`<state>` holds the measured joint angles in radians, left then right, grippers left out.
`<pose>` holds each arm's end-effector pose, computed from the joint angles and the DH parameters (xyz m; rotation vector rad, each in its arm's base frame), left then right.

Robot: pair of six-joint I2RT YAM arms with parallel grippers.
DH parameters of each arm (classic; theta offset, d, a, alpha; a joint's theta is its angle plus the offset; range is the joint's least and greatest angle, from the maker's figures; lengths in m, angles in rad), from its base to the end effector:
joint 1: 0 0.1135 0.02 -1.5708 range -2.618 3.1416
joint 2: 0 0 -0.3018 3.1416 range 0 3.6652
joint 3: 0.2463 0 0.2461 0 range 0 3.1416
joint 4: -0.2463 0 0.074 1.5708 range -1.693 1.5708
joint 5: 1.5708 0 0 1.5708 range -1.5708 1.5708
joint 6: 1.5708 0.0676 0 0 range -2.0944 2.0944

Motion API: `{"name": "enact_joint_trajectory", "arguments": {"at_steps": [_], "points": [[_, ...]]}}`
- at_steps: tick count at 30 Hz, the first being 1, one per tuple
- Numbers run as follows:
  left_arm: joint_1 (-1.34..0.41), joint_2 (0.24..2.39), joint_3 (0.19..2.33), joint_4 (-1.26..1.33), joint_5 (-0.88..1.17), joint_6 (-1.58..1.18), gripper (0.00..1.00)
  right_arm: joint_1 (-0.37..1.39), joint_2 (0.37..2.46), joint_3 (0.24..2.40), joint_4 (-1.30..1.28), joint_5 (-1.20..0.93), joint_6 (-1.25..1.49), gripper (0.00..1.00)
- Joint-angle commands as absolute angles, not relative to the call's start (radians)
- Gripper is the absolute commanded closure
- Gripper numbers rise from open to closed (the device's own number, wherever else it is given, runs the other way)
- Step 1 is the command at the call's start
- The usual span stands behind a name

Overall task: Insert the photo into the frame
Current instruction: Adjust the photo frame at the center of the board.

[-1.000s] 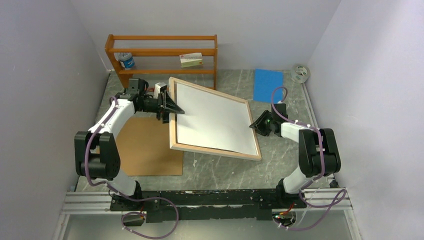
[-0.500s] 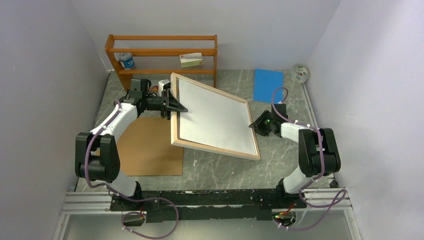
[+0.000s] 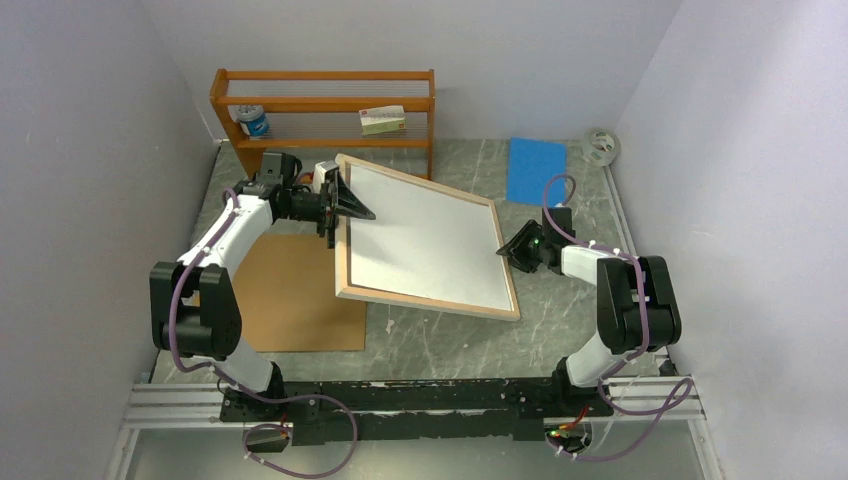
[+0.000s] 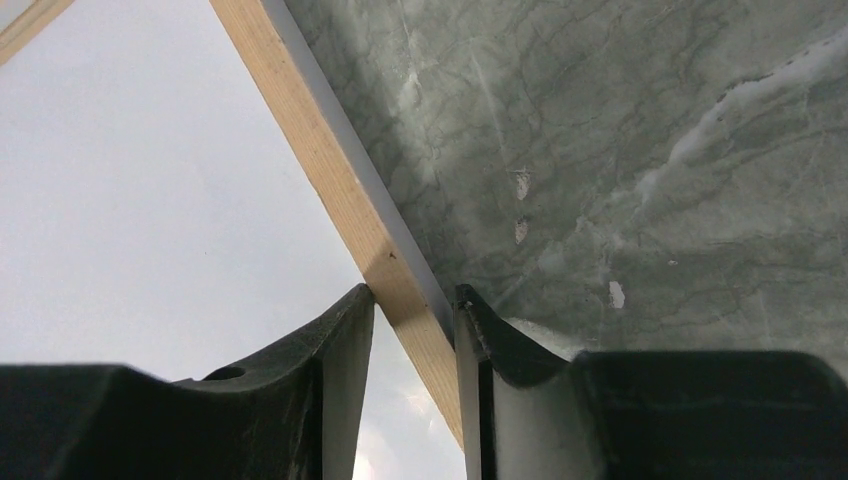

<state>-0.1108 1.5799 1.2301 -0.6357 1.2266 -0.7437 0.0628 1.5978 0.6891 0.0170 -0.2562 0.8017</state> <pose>0.3120 -0.0987 0.3092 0.2674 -2.4785 1.8666 0.3081 0.0365 0.1554 0.8116 2.4169 0.6747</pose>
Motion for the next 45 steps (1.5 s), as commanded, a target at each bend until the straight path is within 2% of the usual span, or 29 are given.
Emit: {"name": "enact_joint_trajectory", "arguments": {"at_steps": [1, 6, 11, 16, 27, 32, 42, 45], "points": [[-0.108, 1.574, 1.275, -0.773, 1.200, -0.637, 0.19, 0.084, 1.635, 0.646, -0.128, -0.226, 0.775, 0.59], [-0.096, 1.576, 1.265, -0.836, 1.107, -0.574, 0.11, 0.084, 1.612, 0.654, -0.146, -0.209, 0.752, 0.52], [-0.091, 1.586, 1.220, -0.842, 1.017, -0.503, 0.07, 0.084, 1.566, 0.676, -0.175, -0.188, 0.715, 0.30], [-0.091, 1.589, 1.107, -0.738, 0.971, -0.483, 0.07, 0.083, 1.523, 0.709, -0.214, -0.147, 0.696, 0.18], [-0.095, 1.610, 0.985, -0.641, 0.853, -0.476, 0.07, 0.068, 1.525, 0.774, -0.289, -0.067, 0.702, 0.16], [-0.092, 1.629, 0.960, -0.681, 0.728, -0.484, 0.06, 0.057, 1.519, 0.781, -0.312, -0.056, 0.724, 0.17], [-0.027, 1.690, 0.959, -0.731, 0.692, -0.411, 0.07, 0.046, 1.441, 0.771, -0.365, -0.088, 0.755, 0.18], [-0.013, 1.691, 0.959, -0.750, 0.626, -0.416, 0.06, 0.046, 1.414, 0.774, -0.410, -0.075, 0.758, 0.19]]}}
